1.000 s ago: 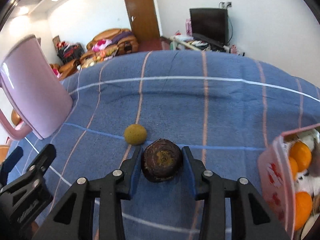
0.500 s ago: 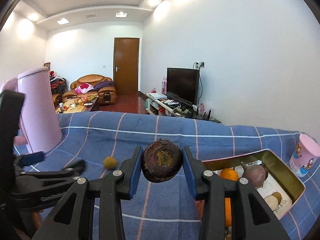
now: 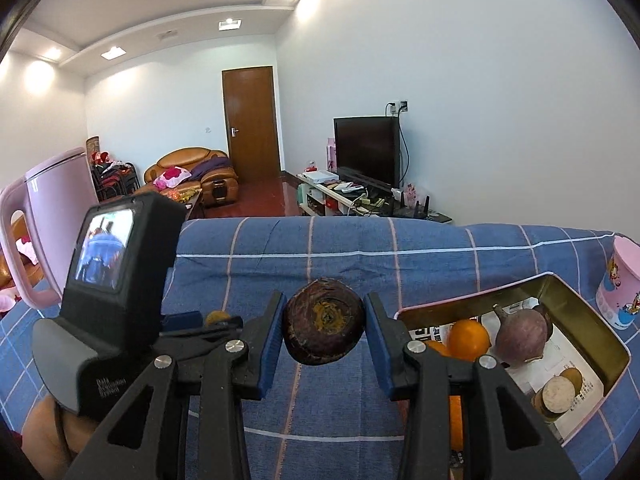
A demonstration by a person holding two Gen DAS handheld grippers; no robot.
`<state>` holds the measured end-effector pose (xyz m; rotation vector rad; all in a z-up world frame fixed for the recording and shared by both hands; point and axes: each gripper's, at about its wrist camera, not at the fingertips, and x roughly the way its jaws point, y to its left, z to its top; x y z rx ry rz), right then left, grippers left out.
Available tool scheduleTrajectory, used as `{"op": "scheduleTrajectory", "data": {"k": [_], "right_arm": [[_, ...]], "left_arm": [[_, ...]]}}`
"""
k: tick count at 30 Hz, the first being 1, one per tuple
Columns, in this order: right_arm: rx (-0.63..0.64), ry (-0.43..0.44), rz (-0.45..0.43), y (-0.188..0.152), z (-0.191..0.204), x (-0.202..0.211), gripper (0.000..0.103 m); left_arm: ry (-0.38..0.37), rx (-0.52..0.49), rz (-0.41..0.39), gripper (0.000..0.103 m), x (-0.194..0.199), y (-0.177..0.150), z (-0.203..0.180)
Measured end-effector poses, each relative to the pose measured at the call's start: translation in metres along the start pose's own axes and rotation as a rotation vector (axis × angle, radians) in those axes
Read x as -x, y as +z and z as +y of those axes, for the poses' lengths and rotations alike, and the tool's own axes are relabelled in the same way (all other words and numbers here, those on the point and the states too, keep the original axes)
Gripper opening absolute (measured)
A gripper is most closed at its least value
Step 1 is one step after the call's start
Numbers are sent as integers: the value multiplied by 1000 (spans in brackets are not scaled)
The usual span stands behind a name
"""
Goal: Organize fruits
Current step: 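Grasp the brown fruit with the right gripper while the left gripper grasps the yellow fruit, then carry the yellow fruit and brown fruit over the pink tin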
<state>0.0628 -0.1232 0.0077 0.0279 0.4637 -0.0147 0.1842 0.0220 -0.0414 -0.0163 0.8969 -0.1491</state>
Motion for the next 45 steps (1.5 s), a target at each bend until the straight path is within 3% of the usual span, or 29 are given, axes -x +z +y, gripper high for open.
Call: {"op": "scheduleTrajectory", "data": {"k": [2, 5, 11, 18, 30, 45], "right_arm": [[6, 0, -2, 0, 2, -1, 42], [11, -1, -8, 0, 3, 0, 42], [19, 5, -23, -1, 6, 2, 42], [21, 14, -36, -3, 8, 4, 42], [75, -5, -84, -11, 23, 22, 42], [66, -15, -84, -21, 19, 43, 42]], "left_arm": [[1, 1, -2, 29, 2, 0, 1], [4, 28, -21, 29, 10, -2, 6], [132, 28, -178, 29, 51, -24, 11], [181, 37, -262, 29, 79, -46, 19], [212, 30, -326, 29, 103, -67, 14], [208, 40, -341, 29, 118, -85, 9]]}}
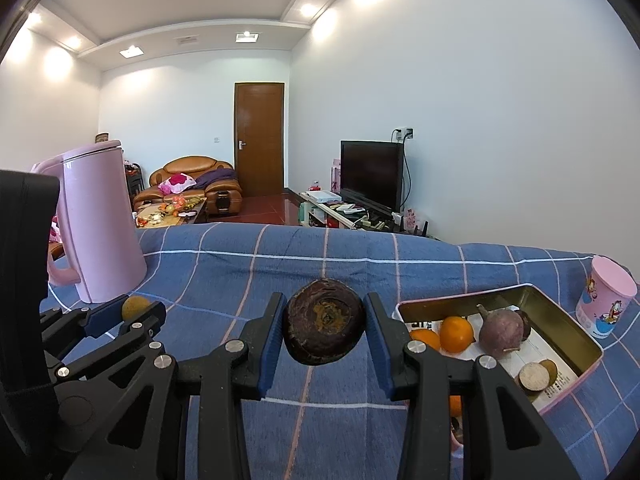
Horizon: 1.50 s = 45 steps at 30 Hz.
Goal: Organize fruits
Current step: 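Carry the yellow fruit and brown fruit over the pink tin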
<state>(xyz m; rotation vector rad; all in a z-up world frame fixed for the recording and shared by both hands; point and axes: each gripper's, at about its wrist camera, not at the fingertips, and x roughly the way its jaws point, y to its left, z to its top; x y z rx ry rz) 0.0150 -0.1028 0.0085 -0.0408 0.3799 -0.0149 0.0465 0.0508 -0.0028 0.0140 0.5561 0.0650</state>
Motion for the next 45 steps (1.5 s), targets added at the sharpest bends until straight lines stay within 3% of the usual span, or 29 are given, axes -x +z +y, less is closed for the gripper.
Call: {"op": "scheduleTrajectory", "data": {"k": [29, 45], "right_arm": [[-3, 1, 9, -9, -8, 22, 42], [-4, -11, 9, -16, -34, 38, 42]], "left_arm": [[4, 16, -47, 29, 33, -16, -10], [-26, 3, -43, 29, 47, -24, -30]]}}
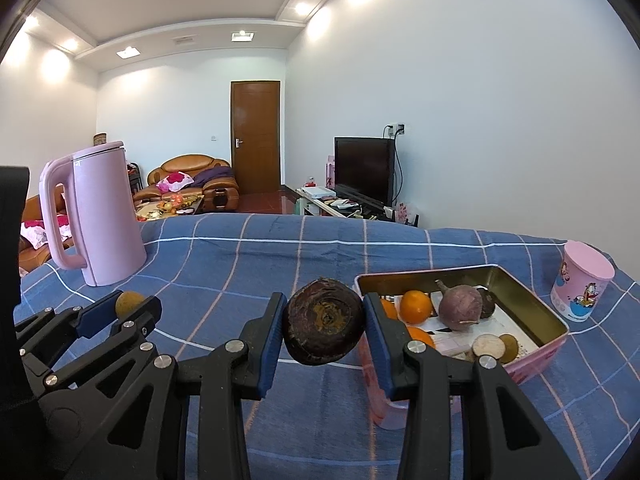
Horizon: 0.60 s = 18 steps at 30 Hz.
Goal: Organize fruits
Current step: 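Carry the yellow fruit and brown fruit over the pink tin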
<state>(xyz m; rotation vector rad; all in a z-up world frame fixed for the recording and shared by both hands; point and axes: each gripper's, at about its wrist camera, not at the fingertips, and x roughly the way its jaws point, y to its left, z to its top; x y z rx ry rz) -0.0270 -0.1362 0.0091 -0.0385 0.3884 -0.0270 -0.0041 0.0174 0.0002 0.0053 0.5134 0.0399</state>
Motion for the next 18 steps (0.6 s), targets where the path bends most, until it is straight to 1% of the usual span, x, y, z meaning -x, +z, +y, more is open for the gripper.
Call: {"op": "scheduleTrajectory", "data": {"k": [18], "right_arm": [[20, -58, -16, -5, -54, 22, 42]], "left_arm": [[-73, -38, 7, 29, 13, -5, -46]]}}
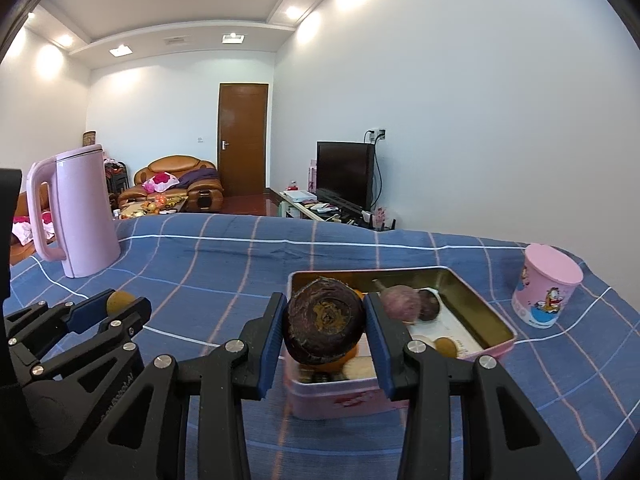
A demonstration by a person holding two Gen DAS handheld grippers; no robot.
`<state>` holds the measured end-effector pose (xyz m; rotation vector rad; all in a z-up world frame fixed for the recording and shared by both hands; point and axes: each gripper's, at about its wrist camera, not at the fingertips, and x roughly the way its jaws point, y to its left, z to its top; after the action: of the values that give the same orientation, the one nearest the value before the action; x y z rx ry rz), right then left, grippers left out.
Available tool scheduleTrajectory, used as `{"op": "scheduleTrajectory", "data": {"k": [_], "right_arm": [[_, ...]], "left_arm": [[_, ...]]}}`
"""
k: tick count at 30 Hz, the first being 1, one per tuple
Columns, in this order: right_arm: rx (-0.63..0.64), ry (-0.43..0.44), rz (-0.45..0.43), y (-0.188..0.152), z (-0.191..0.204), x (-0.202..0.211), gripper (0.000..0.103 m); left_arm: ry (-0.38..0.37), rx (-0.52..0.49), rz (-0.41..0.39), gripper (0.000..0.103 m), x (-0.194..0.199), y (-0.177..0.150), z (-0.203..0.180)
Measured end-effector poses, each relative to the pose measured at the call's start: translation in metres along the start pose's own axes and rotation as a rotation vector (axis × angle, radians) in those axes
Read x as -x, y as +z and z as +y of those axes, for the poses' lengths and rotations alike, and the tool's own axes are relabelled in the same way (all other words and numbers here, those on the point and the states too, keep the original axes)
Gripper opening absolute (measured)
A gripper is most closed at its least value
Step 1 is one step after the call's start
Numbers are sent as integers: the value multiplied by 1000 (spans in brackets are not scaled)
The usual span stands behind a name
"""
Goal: Organize fruits
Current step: 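Carry the yellow fruit and brown fruit over the pink tin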
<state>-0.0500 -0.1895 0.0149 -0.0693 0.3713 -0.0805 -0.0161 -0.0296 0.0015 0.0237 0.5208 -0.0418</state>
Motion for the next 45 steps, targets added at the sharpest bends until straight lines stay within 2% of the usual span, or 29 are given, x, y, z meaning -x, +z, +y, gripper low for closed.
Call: {"op": "scheduleTrajectory", "data": {"k": [27, 45], "right_arm": [[2, -105, -14, -4, -83, 3, 42], [-29, -178, -8, -3, -128, -1, 42]], "left_arm": [[-129, -84, -8, 29, 10, 0, -84], [-233, -134, -2, 29, 3, 8, -147]]}}
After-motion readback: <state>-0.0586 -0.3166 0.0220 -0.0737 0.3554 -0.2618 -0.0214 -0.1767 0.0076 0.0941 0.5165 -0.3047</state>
